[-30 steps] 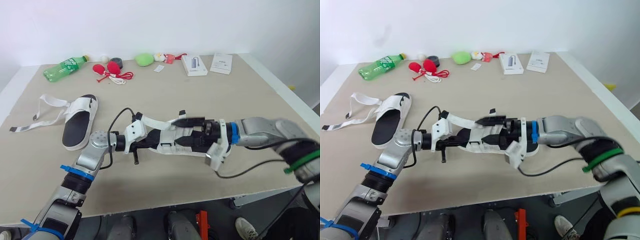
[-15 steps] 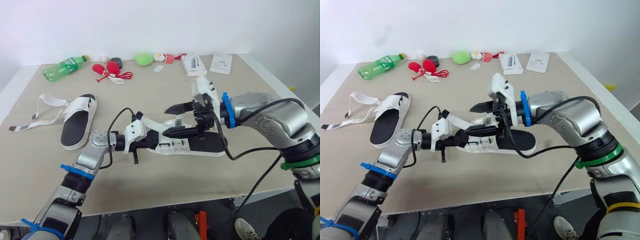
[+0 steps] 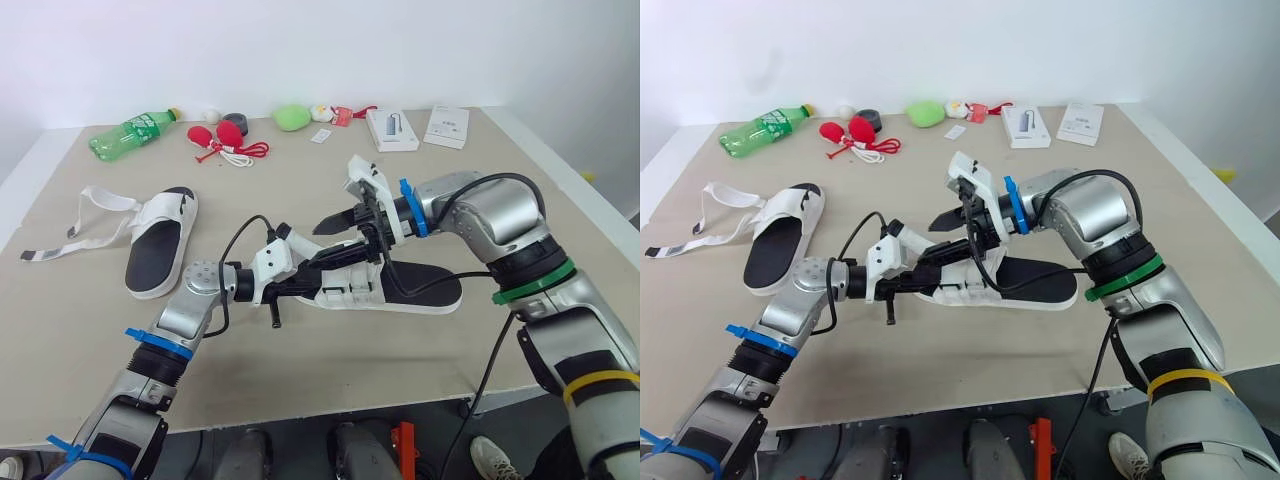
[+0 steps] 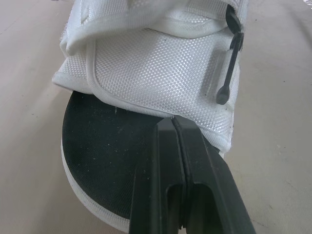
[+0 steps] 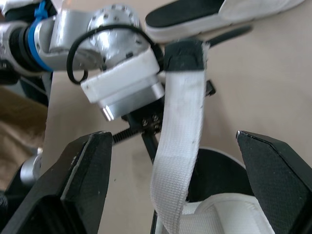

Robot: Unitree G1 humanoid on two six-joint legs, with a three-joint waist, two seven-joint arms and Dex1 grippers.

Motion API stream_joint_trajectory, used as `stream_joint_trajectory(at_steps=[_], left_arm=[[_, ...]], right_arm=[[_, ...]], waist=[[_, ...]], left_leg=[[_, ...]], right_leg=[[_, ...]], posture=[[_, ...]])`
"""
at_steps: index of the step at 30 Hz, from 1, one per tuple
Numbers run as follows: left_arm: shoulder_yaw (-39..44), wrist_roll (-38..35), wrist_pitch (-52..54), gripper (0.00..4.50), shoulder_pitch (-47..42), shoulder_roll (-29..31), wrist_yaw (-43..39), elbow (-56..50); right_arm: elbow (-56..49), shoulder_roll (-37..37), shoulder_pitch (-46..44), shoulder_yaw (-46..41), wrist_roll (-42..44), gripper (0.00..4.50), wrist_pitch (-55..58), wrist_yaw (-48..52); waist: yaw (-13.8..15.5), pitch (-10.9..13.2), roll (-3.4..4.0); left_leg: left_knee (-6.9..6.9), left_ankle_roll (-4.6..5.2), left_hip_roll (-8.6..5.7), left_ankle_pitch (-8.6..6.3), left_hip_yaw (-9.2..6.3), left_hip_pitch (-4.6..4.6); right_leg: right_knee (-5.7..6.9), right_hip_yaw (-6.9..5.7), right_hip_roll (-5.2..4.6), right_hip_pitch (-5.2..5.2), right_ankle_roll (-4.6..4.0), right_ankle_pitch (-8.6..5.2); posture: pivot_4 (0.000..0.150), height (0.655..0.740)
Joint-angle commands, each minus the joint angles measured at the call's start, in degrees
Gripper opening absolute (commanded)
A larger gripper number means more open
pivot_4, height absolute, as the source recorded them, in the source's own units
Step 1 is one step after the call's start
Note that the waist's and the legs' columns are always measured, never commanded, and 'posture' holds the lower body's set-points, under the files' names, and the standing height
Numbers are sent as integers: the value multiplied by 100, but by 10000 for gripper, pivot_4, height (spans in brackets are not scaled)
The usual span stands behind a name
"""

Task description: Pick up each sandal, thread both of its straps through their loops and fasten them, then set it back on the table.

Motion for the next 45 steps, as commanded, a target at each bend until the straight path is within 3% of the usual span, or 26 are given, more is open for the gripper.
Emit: stream_joint_trajectory(at_steps=[1, 2, 4, 10, 14, 17, 22, 27, 30, 34, 36, 37, 38, 45], left_arm=[[-23, 38, 9, 0, 46, 36, 32, -106], [-21, 36, 13, 0, 52, 36, 41, -112], [-21, 38, 10, 0, 64, 41, 55, -124], [-14, 38, 21, 0, 128, 57, 85, -177], [6, 37, 41, 0, 162, 76, 91, -207], [13, 36, 60, 0, 168, 80, 95, -212], [10, 31, 72, 0, 148, 70, 79, -182], [-13, 18, 72, 0, 115, 40, 67, -136], [-23, 15, 70, 0, 94, 31, 51, -111], [-25, 17, 57, 0, 64, 14, 48, -69], [-30, 19, 50, 0, 59, 6, 45, -53], [-31, 21, 47, 0, 58, 2, 44, -47], [-34, 22, 49, 0, 58, -6, 44, -46], [-29, 0, 57, 0, 28, -33, 16, -7]], right_arm=[[78, 132, -180, -60, -234, 38164, 7, 278], [139, 170, -190, -42, -316, 35830, 4, 310], [226, 226, -186, -21, -512, 24750, -91, 379], [83, 256, -47, -207, -986, 171, -880, 451], [-455, 209, 345, -644, -1382, 171, -2640, 172], [-609, 102, 732, -827, -2245, 171, -5241, -296], [8, -357, 890, -620, -3907, 171, -9438, -993], [430, -524, 1155, -529, -4169, 171, -10568, -1237], [581, -458, 1150, -507, -3843, 10545, -10122, -1128], [613, -418, 1074, -516, -3619, 28920, -9864, -1062], [384, -458, 1148, -597, -3241, 40196, -9354, -900], [283, -488, 1182, -626, -3104, 42908, -9141, -828], [-1, -570, 1289, -728, -2768, 44732, -8568, -708], [-2299, -1620, 2301, -1461, -886, 44732, -4334, -315]], waist=[[-2, 0, 0], [-3, 0, 0], [-5, 0, 0], [-14, 0, 0], [-15, 0, 0], [-15, 0, 0], [-15, 0, 0], [-30, 0, -1], [-34, 0, -1], [-31, 0, -1], [-30, 0, -1], [-29, 0, -1], [-25, 0, -1], [62, 0, -1]], left_leg=[[0, 0, 0, 0, 0, 0], [0, 0, 0, 0, 0, 1], [1, 0, 0, 0, -1, 1], [0, -1, -2, 1, -1, 1], [0, -1, -6, 0, -4, -2], [-2, -3, -9, -1, -6, -2], [-4, -4, -18, -1, 8, 1], [-4, -4, -17, -1, 18, 17], [-4, -5, -14, 0, 23, 23], [-3, -5, -10, 1, 20, 28], [-3, -5, -11, 0, 20, 27], [-4, -5, -11, 0, 19, 27], [-4, -5, -12, 0, 20, 25], [-3, -4, -19, -1, 2, 13]], right_leg=[[0, 0, 0, 0, 1, 1], [0, 0, 0, 0, 2, 0], [0, -1, 2, 1, 4, 1], [0, -1, 0, 0, 4, 1], [0, -2, -2, 0, 7, -1], [0, -2, -3, 2, 28, -13], [0, 9, -9, 1, 37, -15], [0, 20, -9, 12, 35, -13], [4, 27, -6, 12, 30, -9], [5, 27, -3, 16, 6, 5], [5, 26, -4, 16, 5, 4], [5, 26, -5, 17, 4, 4], [5, 27, -6, 16, 2, 5], [2, 21, -29, 15, -2, 5]], posture=[[1500, 7400], [1500, 7400], [1500, 7400], [1500, 7400], [1500, 7400], [1500, 7400], [1500, 7400], [1500, 7400], [1500, 7400], [1500, 7400], [1500, 7400], [1500, 7400], [1500, 7400], [1500, 7400]])
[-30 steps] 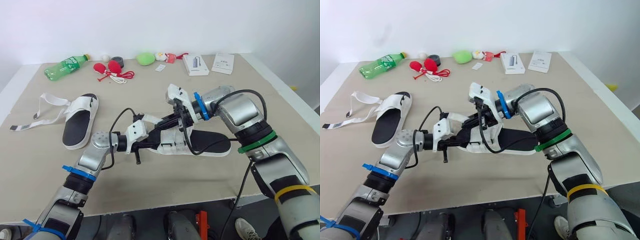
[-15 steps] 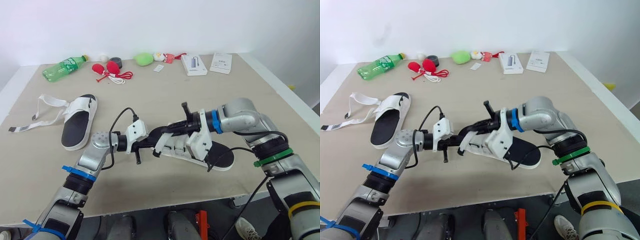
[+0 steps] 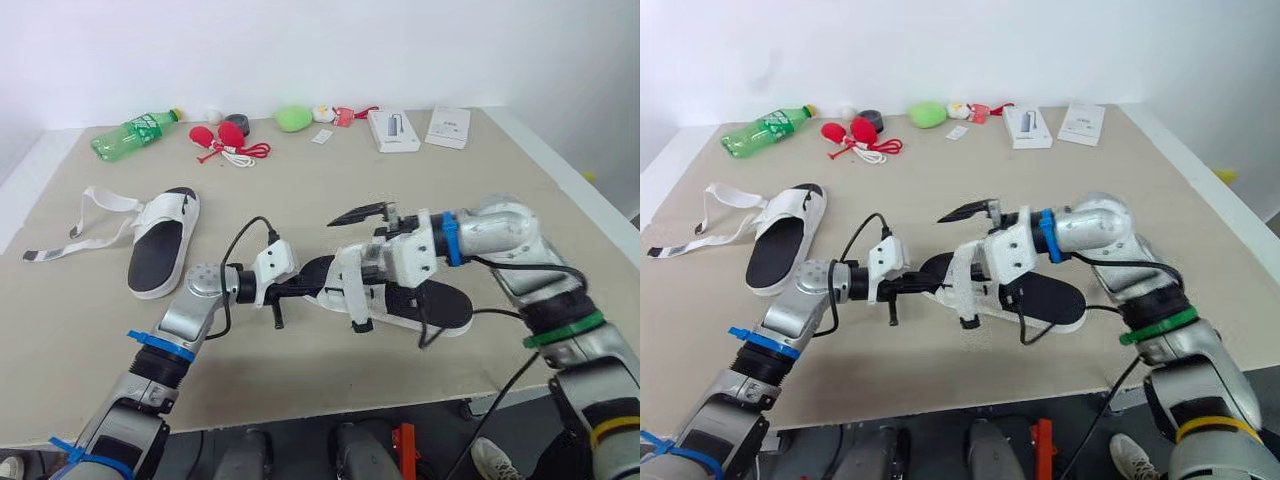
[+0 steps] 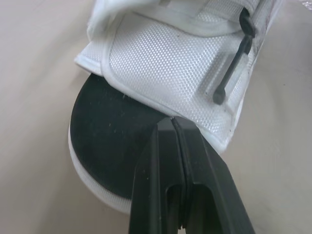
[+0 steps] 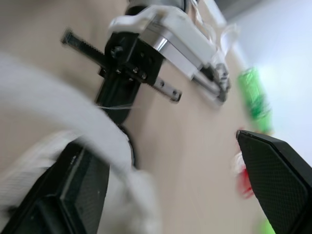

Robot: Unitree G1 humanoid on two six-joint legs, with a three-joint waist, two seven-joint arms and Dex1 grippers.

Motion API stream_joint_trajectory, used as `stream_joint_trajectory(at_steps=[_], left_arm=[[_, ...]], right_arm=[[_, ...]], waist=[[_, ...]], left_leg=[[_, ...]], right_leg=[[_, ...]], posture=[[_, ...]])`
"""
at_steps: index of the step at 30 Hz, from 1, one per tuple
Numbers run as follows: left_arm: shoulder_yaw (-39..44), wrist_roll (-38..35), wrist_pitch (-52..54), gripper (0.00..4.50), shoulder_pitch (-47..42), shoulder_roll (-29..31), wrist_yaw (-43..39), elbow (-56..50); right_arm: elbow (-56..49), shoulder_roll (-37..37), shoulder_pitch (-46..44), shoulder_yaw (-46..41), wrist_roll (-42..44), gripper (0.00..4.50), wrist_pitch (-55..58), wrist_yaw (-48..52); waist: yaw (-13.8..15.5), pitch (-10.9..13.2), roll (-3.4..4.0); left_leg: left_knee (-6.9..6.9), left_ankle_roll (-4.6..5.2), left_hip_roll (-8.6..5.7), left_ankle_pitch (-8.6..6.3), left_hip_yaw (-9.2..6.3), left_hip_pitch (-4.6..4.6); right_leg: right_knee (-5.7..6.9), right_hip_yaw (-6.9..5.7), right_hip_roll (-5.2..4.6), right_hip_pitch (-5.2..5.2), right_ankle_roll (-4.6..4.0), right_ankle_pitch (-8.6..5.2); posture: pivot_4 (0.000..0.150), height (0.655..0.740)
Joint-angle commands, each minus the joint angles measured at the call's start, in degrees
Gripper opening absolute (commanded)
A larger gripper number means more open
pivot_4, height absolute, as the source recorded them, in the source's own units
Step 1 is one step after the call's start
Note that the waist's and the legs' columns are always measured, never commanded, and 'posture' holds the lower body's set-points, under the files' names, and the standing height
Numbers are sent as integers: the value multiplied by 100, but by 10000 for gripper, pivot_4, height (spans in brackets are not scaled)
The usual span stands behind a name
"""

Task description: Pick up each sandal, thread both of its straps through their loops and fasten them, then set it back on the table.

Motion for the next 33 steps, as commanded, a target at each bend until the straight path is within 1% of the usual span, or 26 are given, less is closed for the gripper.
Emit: stream_joint_trajectory(at_steps=[1, 5, 7, 8, 9, 11, 14, 15, 19, 22, 23, 25, 27, 29, 30, 33], left_arm=[[-25, 18, 32, 0, -31, 23, -22, 25], [-32, 3, 47, 0, -58, 11, -55, 43], [-31, 3, 40, 0, -69, 15, -69, 60], [-31, 1, 42, 0, -75, 16, -76, 64], [-33, 0, 46, 0, -83, 16, -81, 64], [-35, -4, 59, 0, -92, 17, -88, 56], [-34, -13, 80, 0, -81, 32, -104, 14], [-34, -16, 87, 0, -68, 43, -114, -8], [-35, -21, 89, 0, -39, 79, -141, -33], [-43, -17, 92, 0, -26, 83, -142, -51], [-45, -18, 95, 0, -24, 82, -142, -59], [-49, -17, 105, 0, -29, 81, -142, -68], [-47, -20, 119, 0, -46, 77, -142, -78], [-38, -28, 139, 0, -76, 66, -131, -89], [-32, -33, 149, 0, -85, 62, -126, -98], [-17, -50, 181, 0, -101, 55, -117, -143]], right_arm=[[-1153, -481, 318, -575, 994, 44732, 2135, -5], [-1827, -692, 683, -1081, 1991, 44732, 4318, -505], [-1985, -619, 764, -1263, 2265, 44732, 4938, -761], [-2040, -594, 821, -1392, 2551, 44732, 5527, -993], [-2086, -537, 944, -1506, 2618, 44732, 5679, -1152], [-2020, -434, 1089, -1716, 2821, 44732, 6358, -1579], [-1794, -461, 1208, -1810, 2654, 44732, 6461, -1662], [-1738, -555, 1286, -1801, 2537, 44732, 6351, -1572], [-1583, -903, 1551, -1944, 2509, 44732, 6214, -1078], [-1516, -1200, 1894, -1933, 2332, 36914, 5804, -602], [-1496, -1246, 1983, -1911, 2267, 32490, 5697, -510], [-1377, -1234, 2039, -1763, 2016, 22115, 5423, -446], [-1157, -1117, 1953, -1553, 1662, 11179, 5119, -493], [-818, -919, 1769, -1366, 1284, 1813, 4793, -614], [-644, -820, 1678, -1301, 1104, 825, 4632, -676], [-31, -526, 1331, -1109, 590, 825, 4194, -826]], waist=[[18, 0, 0], [5, 0, 0], [6, 0, 0], [6, 0, 0], [8, 0, 0], [11, -1, -1], [5, -1, -1], [8, -1, -1], [7, -1, -1], [6, -1, -1], [7, -1, -1], [-7, -1, -1], [-20, -1, -1], [-31, -1, -2], [-32, -1, -1], [-34, -1, -2]], left_leg=[[0, 0, 0, 0, 0, 0], [1, 0, 12, 0, 2, 6], [2, 0, 19, 2, 0, 8], [3, -1, 21, 2, -1, 8], [3, -1, 21, 2, 0, 8], [3, -1, 22, 2, -1, 5], [2, -1, 13, 2, 8, 2], [2, -1, 11, 2, 10, 2], [2, 1, 0, 1, 11, -4], [1, 3, 1, -1, 13, -2], [1, 3, 1, -1, 11, -3], [2, 3, 3, -1, 10, -2], [2, 3, 3, -1, 14, 2], [3, 2, 5, -1, 14, 4], [4, 2, 5, 0, 16, 5], [5, 0, 2, 1, 17, 3]], right_leg=[[-1, 0, -3, 0, 1, -1], [0, -6, 4, 0, 28, -18], [0, -8, 13, 1, 27, -15], [0, -9, 17, 1, 27, -15], [0, -8, 19, 0, 27, -15], [0, -9, 23, 0, 26, -15], [0, -4, 27, -4, 29, -17], [0, -2, 26, -4, 31, -17], [-4, 1, 19, -4, 48, -25], [-6, 3, 21, -3, 51, -27], [-6, 2, 23, -3, 51, -27], [-6, 2, 28, -2, 53, -28], [-5, 4, 27, -2, 57, -26], [-5, 5, 29, -1, 60, -23], [-5, 6, 29, 0, 61, -21], [-5, 7, 28, -1, 62, -20]], posture=[[1500, 7400], [1500, 7400], [1500, 7400], [1500, 7400], [1500, 7400], [1500, 7400], [1500, 7400], [1500, 7400], [1500, 7400], [1500, 7400], [1500, 7400], [1500, 7400], [1500, 7400], [1500, 7400], [1500, 7400], [1500, 7400]])
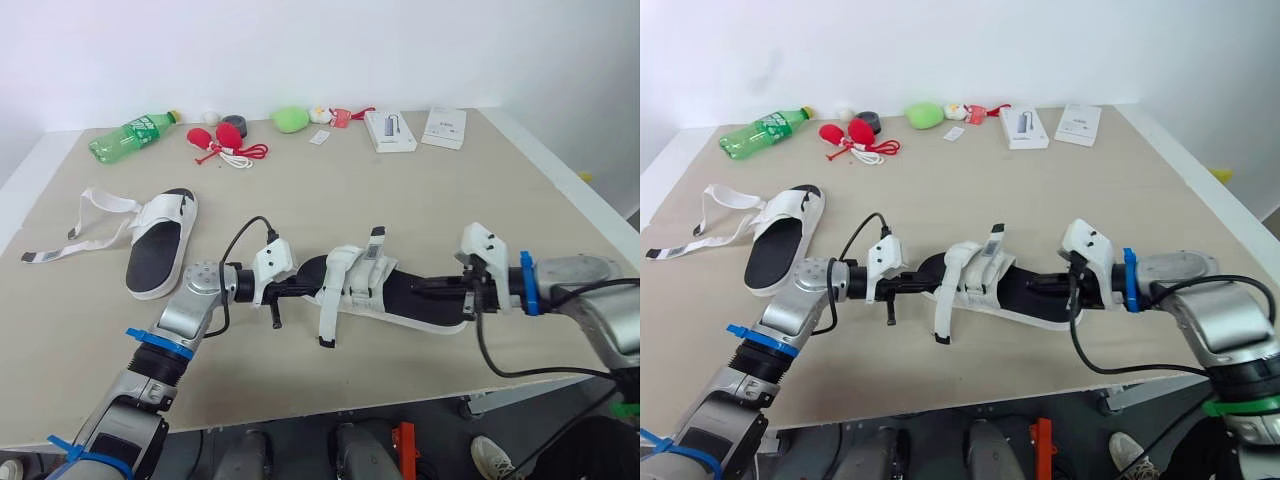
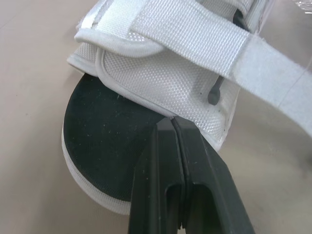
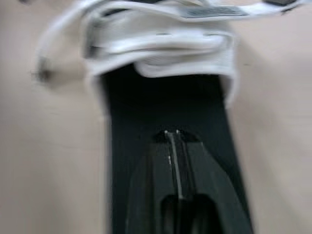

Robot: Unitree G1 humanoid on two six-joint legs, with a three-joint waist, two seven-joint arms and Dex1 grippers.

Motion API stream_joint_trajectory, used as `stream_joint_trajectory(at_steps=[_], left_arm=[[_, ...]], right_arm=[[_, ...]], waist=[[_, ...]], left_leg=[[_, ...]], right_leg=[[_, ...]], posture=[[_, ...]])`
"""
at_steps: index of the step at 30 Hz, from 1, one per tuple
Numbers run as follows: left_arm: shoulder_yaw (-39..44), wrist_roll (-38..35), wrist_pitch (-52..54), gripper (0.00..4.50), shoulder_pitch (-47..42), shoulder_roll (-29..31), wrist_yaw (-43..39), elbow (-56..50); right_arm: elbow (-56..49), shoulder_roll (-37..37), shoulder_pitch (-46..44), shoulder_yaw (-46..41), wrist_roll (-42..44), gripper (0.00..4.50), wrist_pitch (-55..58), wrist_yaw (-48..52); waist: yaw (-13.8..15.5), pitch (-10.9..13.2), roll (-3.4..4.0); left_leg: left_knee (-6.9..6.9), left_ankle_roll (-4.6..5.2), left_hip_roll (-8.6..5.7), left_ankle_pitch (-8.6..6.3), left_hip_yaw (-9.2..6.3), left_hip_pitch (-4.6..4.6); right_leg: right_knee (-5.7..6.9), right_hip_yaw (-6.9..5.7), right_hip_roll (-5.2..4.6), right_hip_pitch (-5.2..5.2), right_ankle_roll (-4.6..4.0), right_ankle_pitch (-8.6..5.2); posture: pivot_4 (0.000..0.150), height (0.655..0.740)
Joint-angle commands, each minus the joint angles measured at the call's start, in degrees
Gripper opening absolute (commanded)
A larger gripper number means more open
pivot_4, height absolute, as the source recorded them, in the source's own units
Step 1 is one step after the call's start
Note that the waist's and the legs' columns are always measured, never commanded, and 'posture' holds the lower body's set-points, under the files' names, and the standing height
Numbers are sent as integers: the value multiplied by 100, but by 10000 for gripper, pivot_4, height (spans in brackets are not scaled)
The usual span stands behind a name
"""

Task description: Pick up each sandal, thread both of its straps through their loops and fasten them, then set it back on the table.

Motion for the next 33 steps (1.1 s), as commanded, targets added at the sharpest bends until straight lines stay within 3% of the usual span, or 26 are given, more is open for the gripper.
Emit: stream_joint_trajectory(at_steps=[1, 6, 13, 21, 25, 33], left_arm=[[-22, -5, 59, 0, -41, 19, 5, -171], [30, -74, 155, 0, -102, -49, 55, -284], [88, -162, 291, 0, -164, -32, 44, -437], [52, -119, 239, 0, -16, 68, 6, -404], [56, -127, 252, 0, -6, 79, -5, -411], [28, -132, 227, 0, -47, 99, -78, -421]], right_arm=[[660, 262, -478, 96, -603, 825, -599, -200], [1443, 890, -1128, 272, -1112, 825, -1145, -399], [1729, 1297, -1541, 380, -1319, 825, -1301, -173], [2110, 692, -1379, 209, -1625, 825, -1587, 292], [1687, 240, -971, 61, -1370, 825, -1425, 800], [1181, 674, -739, -85, -1074, 825, -1034, 526]], waist=[[0, 0, 0], [-6, 0, 0], [-8, 1, -1], [-4, 1, -1], [4, 1, -1], [-62, 1, -1]], left_leg=[[0, 0, 0, 0, 2, -1], [-1, 0, -4, 0, 4, -4], [-2, 0, -6, -1, -3, -8], [-2, 0, -11, -1, -2, -8], [-3, 1, -11, -2, -4, -8], [-3, -3, 5, 2, 0, 5]], right_leg=[[0, 2, 0, -1, 0, 0], [-1, 11, -2, -3, 0, 0], [0, 11, -1, -2, 0, 0], [0, 11, -7, -2, -1, 0], [-1, 10, -6, -2, -2, -2], [2, 10, 10, -1, -7, 8]], posture=[[1500, 7400], [1500, 7400], [1500, 7400], [1500, 7400], [1500, 7400], [1500, 7400]])
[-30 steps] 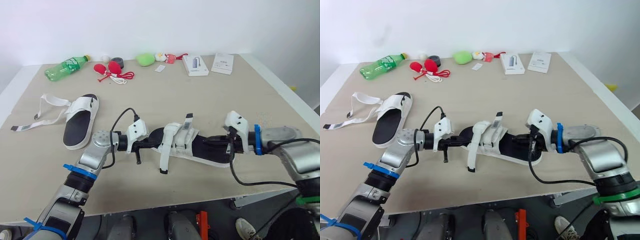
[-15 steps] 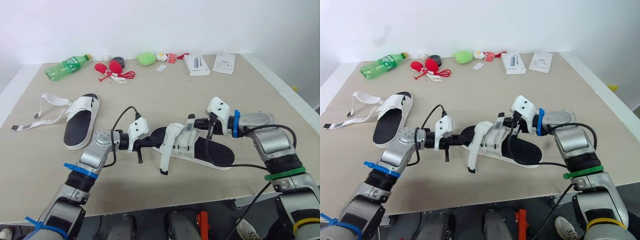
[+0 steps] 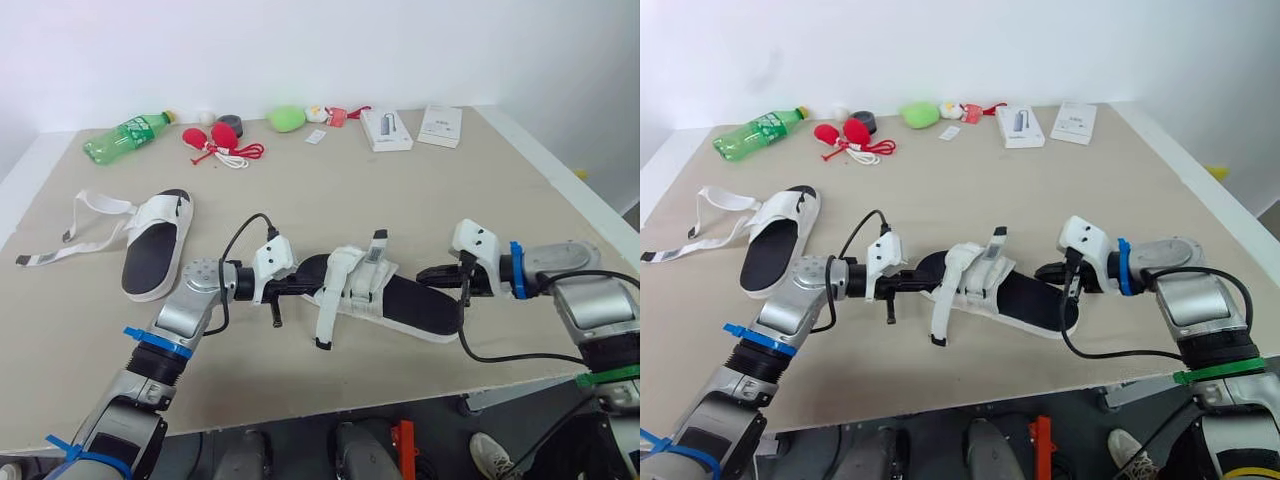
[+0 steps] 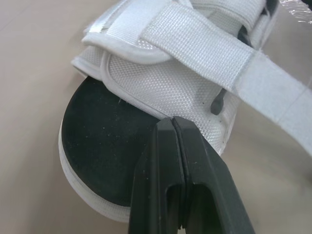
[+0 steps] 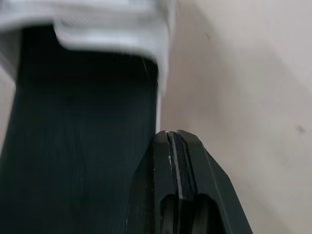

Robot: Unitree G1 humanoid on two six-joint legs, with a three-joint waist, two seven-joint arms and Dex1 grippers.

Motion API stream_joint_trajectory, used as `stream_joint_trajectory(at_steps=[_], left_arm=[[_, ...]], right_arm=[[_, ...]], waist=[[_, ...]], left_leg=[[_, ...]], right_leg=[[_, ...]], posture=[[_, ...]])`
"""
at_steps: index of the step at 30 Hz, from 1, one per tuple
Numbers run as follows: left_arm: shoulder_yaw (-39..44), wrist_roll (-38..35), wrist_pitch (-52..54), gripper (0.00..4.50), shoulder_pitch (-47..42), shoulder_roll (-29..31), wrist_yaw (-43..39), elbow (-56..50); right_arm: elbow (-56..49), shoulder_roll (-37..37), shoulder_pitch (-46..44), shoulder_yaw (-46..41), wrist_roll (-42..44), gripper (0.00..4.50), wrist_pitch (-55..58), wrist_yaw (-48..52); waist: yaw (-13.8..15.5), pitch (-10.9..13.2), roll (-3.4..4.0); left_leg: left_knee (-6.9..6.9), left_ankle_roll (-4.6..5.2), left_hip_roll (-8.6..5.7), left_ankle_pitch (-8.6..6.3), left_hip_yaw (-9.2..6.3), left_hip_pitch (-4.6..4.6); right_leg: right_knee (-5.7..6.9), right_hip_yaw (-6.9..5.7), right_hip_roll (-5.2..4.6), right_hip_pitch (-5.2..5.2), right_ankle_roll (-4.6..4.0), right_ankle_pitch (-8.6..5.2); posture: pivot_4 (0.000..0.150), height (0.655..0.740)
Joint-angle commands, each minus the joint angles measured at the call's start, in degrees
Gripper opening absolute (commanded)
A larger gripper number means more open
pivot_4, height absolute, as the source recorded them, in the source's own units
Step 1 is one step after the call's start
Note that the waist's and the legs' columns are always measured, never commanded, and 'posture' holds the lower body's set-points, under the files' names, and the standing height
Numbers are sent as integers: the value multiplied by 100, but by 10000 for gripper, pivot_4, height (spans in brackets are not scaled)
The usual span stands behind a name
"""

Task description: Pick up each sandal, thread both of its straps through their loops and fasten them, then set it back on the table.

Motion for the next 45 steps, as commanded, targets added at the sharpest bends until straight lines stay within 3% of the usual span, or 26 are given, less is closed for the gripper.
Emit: stream_joint_trajectory(at_steps=[1, 8, 27, 36, 45], left_arm=[[13, -57, -22, 0, -45, 64, -68, -214], [-7, -220, 93, 0, 27, 166, -309, -505], [-19, -489, 677, 0, 415, 352, -354, -1221], [326, -374, 526, 0, 409, 447, 243, -1100], [145, -311, 597, 0, 827, 531, 382, -1295]], right_arm=[[-109, 208, -200, -211, 85, 825, 73, -225], [302, 686, -624, -57, -188, 825, -222, -586], [517, 1485, -1111, 414, -384, 825, -279, -389], [442, 1163, -882, 237, -389, 825, -268, -318], [-55, 441, -608, -292, -132, 825, 2, -240]], waist=[[10, 0, 0], [14, 0, 0], [14, 0, 0], [19, 0, 0], [23, 0, 0]], left_leg=[[0, 1, 0, 3, -2, 0], [0, 0, -5, 3, 2, -6], [-1, 1, -2, 2, -4, -6], [-1, 1, -6, 2, -3, -7], [-1, 1, -8, 2, 0, -6]], right_leg=[[0, 0, 3, 0, 1, 1], [0, 5, -3, -2, 2, 1], [1, 1, -1, -1, -1, 0], [0, 0, -9, -1, -1, 0], [-1, 0, -15, -2, 0, -1]], posture=[[1500, 7400], [1500, 7400], [1500, 7400], [1500, 7400], [1500, 7400]])
